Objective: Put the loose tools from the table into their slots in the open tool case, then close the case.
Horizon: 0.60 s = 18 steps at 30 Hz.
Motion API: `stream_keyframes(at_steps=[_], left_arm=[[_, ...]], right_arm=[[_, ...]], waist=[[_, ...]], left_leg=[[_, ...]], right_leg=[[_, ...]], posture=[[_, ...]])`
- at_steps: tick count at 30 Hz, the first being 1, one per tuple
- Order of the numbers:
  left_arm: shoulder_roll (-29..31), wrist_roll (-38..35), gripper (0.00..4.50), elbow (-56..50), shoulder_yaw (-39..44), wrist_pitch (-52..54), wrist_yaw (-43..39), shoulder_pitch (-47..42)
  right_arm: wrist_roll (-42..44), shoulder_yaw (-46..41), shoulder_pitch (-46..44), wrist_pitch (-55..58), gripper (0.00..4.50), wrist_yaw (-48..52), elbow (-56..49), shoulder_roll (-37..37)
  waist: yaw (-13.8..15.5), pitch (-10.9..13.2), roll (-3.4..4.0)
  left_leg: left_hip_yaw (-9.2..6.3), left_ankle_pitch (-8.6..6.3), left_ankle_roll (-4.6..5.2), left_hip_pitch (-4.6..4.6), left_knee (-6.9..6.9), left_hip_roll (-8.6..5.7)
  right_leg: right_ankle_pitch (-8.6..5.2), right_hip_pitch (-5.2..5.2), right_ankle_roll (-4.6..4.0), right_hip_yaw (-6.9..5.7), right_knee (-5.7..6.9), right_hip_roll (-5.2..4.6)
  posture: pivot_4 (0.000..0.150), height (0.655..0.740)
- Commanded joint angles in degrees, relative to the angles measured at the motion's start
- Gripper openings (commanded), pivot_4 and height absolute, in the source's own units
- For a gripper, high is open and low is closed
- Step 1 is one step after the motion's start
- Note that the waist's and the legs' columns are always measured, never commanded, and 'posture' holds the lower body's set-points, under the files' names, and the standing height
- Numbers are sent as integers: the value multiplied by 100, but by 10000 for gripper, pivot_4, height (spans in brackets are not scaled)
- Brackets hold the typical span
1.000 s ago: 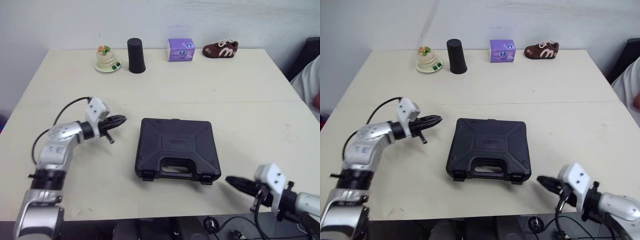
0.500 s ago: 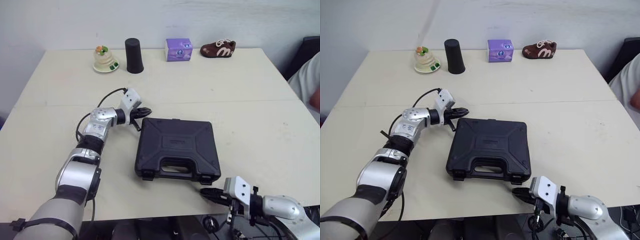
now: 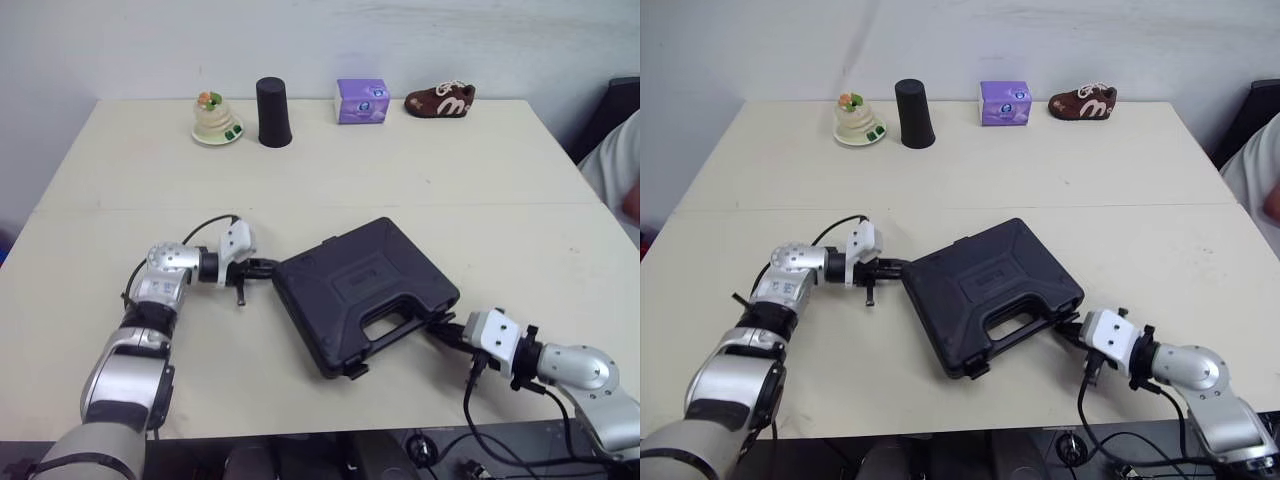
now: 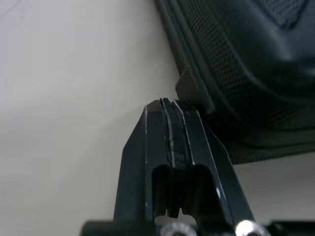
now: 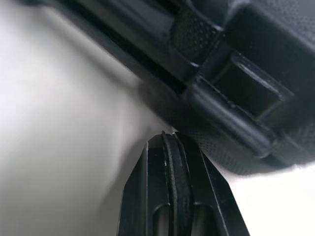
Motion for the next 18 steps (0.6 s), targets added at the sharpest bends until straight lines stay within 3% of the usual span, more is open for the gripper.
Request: stream_keyframes(at_steps=[1, 6, 11, 15, 18], left_arm=[[133, -282, 501, -1152, 174, 395, 132, 524], [291, -540, 501, -2587, 398, 1106, 518, 1390], [761, -1117, 501, -3455, 1069, 1839, 714, 2017], [860, -1782, 501, -4491, 1134, 2893, 826, 1821], [594, -2127, 501, -5000, 785, 3524, 879, 1209]], right_arm=[[-198, -179, -173, 11, 0, -325, 422, 107], [-299, -246, -194, -18, 0, -597, 522, 269], [112, -785, 401, 324, 0, -986, -151, 567], [419, -1253, 922, 483, 0, -1226, -801, 828], [644, -1463, 1403, 791, 0, -1190, -1406, 894]], waist=[[3, 0, 0], [0, 0, 1], [2, 1, 4], [73, 4, 9], [153, 7, 14]], left_leg=[[0, -1, 0, 0, 2, 3], [-5, -5, -7, -2, 9, 10], [-10, -11, -21, -2, 8, 16], [-14, -14, -32, -11, 8, 19], [-11, -14, -31, -9, 9, 5]], right_leg=[[0, 0, 0, 1, 0, -2], [-2, 0, -4, 13, 7, -4], [-7, -3, -13, 17, 10, -6], [-16, -2, -29, 2, 11, -5], [-14, 0, -24, 2, 13, 3]], posture=[[1500, 7400], [1500, 7400], [1500, 7400], [1500, 7400], [1500, 7400]])
